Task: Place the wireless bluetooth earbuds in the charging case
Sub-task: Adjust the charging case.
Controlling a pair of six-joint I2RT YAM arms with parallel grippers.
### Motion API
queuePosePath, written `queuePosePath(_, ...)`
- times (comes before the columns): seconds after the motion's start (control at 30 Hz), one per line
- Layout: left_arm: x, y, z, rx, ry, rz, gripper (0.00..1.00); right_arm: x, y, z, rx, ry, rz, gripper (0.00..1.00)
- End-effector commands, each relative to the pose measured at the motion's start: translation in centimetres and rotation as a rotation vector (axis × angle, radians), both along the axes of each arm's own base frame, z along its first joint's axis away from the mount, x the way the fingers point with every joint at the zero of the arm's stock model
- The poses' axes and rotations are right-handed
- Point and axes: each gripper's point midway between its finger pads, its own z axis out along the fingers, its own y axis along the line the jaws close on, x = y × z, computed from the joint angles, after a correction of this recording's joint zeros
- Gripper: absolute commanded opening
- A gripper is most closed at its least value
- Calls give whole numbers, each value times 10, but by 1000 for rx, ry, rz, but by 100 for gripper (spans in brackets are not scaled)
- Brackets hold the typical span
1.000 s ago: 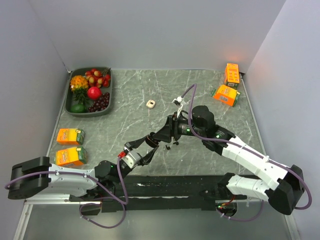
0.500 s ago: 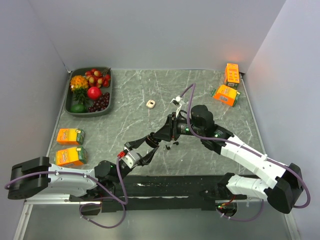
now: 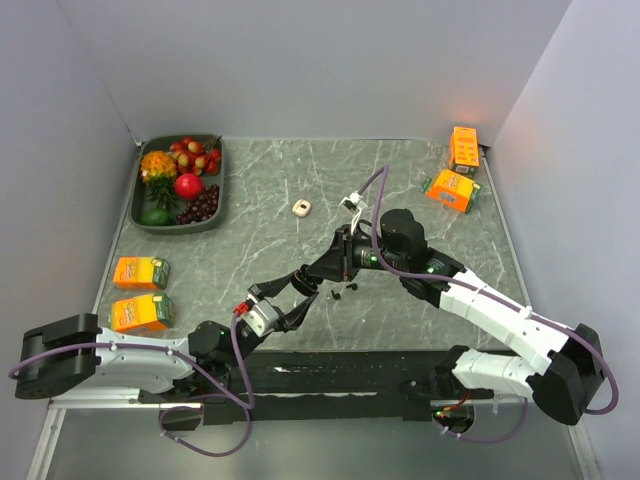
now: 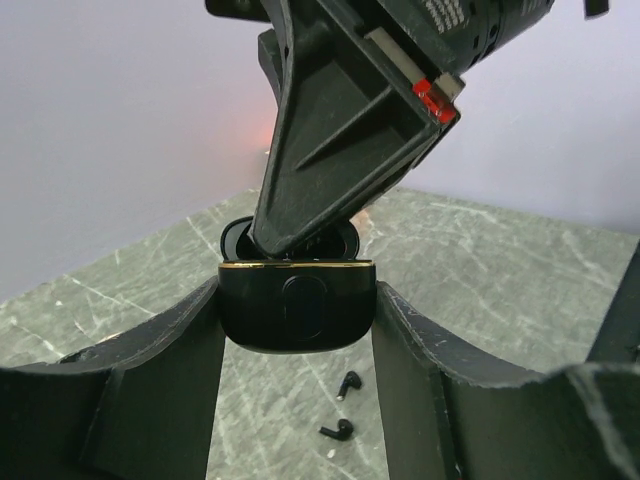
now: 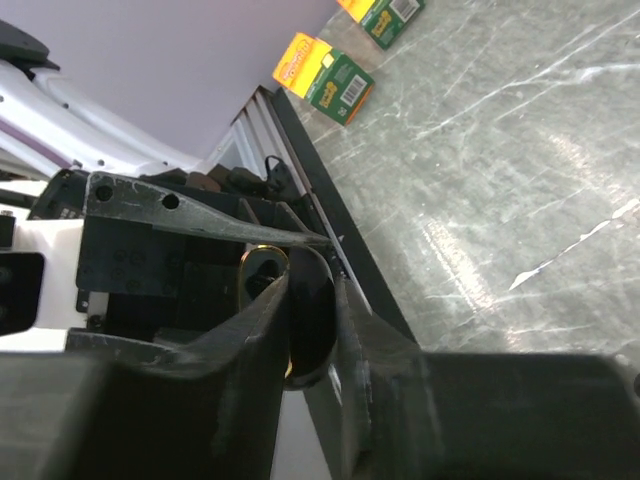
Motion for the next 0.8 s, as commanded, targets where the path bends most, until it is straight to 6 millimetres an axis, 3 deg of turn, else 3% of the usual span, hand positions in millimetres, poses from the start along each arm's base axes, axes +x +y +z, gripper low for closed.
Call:
queuePosePath(0.0, -4, 7, 40, -159, -22, -13, 1, -3, 5, 16, 41, -32, 36, 17)
queuePosePath(0.07, -3, 8, 41, -162, -17, -7, 2, -2, 5, 16, 38, -36, 36, 3)
queuePosePath(0.13, 0, 9, 40, -162, -2, 12, 9, -4, 4, 16, 34, -42, 41, 0)
queuePosePath(0.17, 2, 8, 39, -156, 7, 18, 22, -5, 4, 17, 34, -46, 46, 0)
queuePosePath(0.23, 4, 6, 36, -141, 25, 26, 38, -4, 1, 15, 13, -67, 42, 0)
queuePosePath(0.27, 4, 6, 37, -141, 30, 28, 53, -3, -1, 21, 12, -89, 40, 0)
queuePosePath(0.37, 4, 8, 39, -158, 51, 24, 79, 0, -7, 31, -12, -158, 27, 0)
queuePosePath(0.4, 3, 8, 36, -150, 56, 19, 94, 1, -9, 33, -16, -173, 27, 0)
queuePosePath(0.43, 3, 11, 39, -157, 56, 20, 100, -1, -10, 33, -33, -190, 40, 0)
queuePosePath(0.47, 2, 9, 34, -136, 69, 12, 97, -1, -10, 40, -26, -207, 47, 0)
queuePosePath(0.77, -6, 19, 41, -233, 189, -47, 96, 12, -21, 60, -68, -392, 21, 0)
